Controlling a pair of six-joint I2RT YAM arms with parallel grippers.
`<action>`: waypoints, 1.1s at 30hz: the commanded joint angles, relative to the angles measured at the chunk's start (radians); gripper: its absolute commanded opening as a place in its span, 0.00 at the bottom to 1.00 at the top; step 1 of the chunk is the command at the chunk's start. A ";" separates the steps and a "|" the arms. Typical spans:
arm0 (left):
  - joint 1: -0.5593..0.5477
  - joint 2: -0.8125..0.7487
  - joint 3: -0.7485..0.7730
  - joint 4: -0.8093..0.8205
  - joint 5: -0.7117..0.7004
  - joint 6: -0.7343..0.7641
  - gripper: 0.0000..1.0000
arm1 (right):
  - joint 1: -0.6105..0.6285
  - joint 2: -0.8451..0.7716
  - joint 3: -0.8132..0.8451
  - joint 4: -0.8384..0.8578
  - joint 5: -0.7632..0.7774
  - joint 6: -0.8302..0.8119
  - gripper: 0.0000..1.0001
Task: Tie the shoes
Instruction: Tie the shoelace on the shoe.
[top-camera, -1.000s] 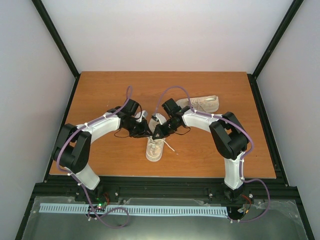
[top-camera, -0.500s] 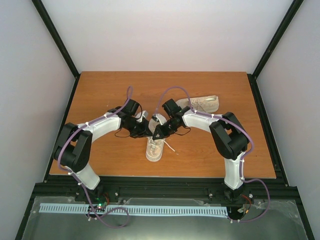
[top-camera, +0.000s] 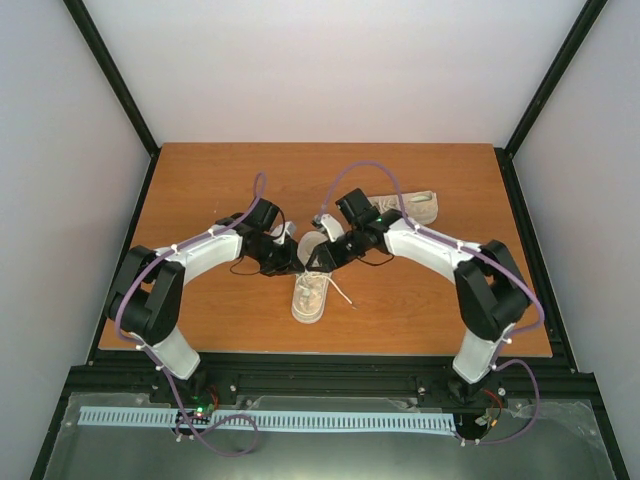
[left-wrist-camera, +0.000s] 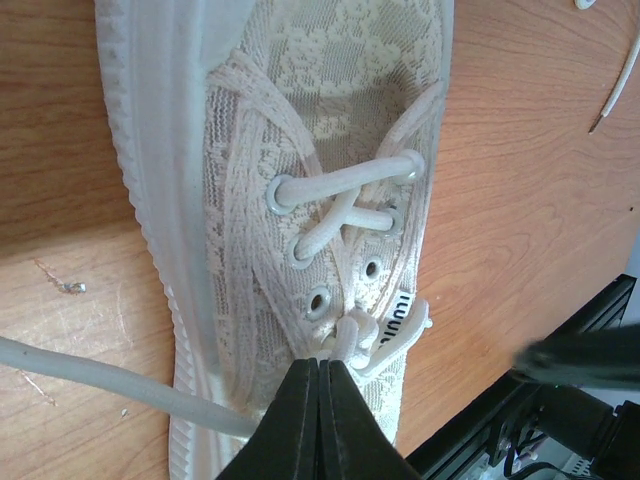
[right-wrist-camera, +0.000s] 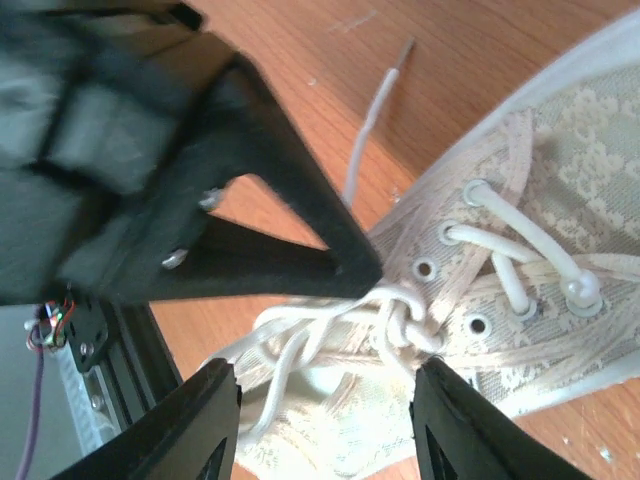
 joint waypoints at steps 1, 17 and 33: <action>0.001 -0.021 0.008 0.003 -0.009 -0.016 0.01 | 0.029 -0.095 -0.041 -0.017 0.060 -0.052 0.51; 0.000 -0.023 0.006 0.000 -0.017 -0.023 0.01 | 0.216 -0.114 -0.021 -0.019 0.316 -0.154 0.62; 0.000 -0.019 0.009 -0.001 -0.017 -0.021 0.01 | 0.241 -0.041 0.013 -0.027 0.351 -0.173 0.22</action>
